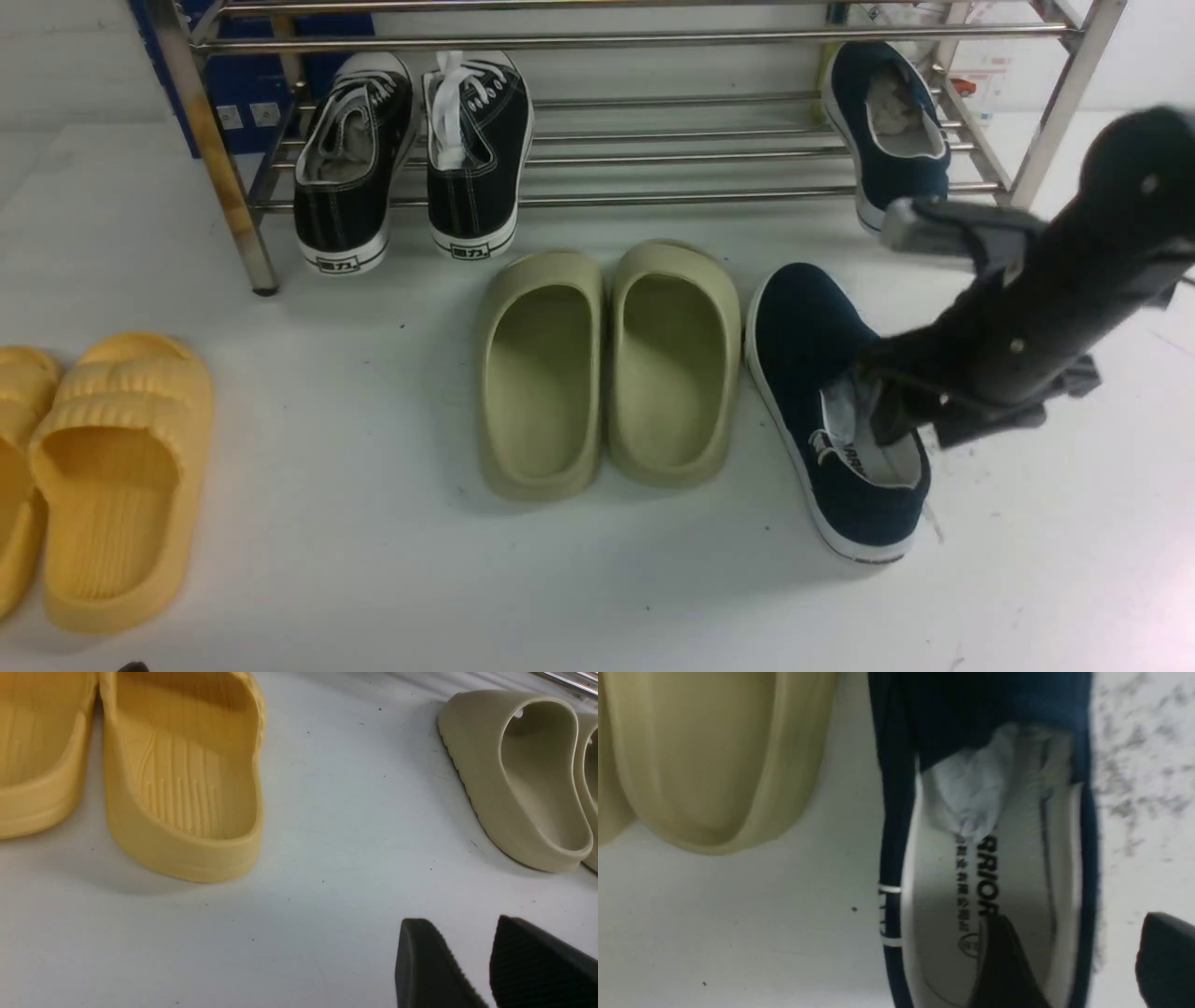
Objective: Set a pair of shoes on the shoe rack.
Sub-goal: Use the right arm to grab the shoe closest to it, then use the right arm to put a shoe into the shoe rack
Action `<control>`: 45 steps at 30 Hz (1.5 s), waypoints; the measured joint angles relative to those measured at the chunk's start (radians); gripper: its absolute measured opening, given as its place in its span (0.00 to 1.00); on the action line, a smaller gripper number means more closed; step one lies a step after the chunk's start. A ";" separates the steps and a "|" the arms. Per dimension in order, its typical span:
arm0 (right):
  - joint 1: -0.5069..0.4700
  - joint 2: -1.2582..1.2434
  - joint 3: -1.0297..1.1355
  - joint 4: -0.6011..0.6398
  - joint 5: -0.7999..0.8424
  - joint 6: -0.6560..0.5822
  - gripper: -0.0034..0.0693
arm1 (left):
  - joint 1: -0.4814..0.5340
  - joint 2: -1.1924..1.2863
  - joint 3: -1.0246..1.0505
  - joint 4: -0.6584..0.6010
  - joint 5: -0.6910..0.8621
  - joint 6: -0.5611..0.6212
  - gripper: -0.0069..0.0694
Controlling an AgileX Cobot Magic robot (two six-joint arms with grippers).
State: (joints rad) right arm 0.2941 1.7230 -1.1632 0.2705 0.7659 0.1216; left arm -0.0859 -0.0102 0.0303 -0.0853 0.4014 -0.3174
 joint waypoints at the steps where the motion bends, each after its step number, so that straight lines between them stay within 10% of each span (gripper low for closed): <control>1: 0.014 0.021 0.038 0.000 -0.053 0.001 0.56 | 0.000 0.000 0.000 0.000 0.000 0.000 0.39; 10: 0.014 0.050 0.039 0.008 -0.076 -0.002 0.10 | 0.000 0.000 0.000 0.000 0.000 0.000 0.40; 45: -0.077 0.304 -0.594 0.117 0.042 0.034 0.10 | 0.000 0.000 0.000 0.000 0.000 0.000 0.40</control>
State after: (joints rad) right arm 0.2168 2.0266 -1.7573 0.3878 0.8083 0.1554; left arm -0.0859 -0.0102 0.0303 -0.0853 0.4014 -0.3174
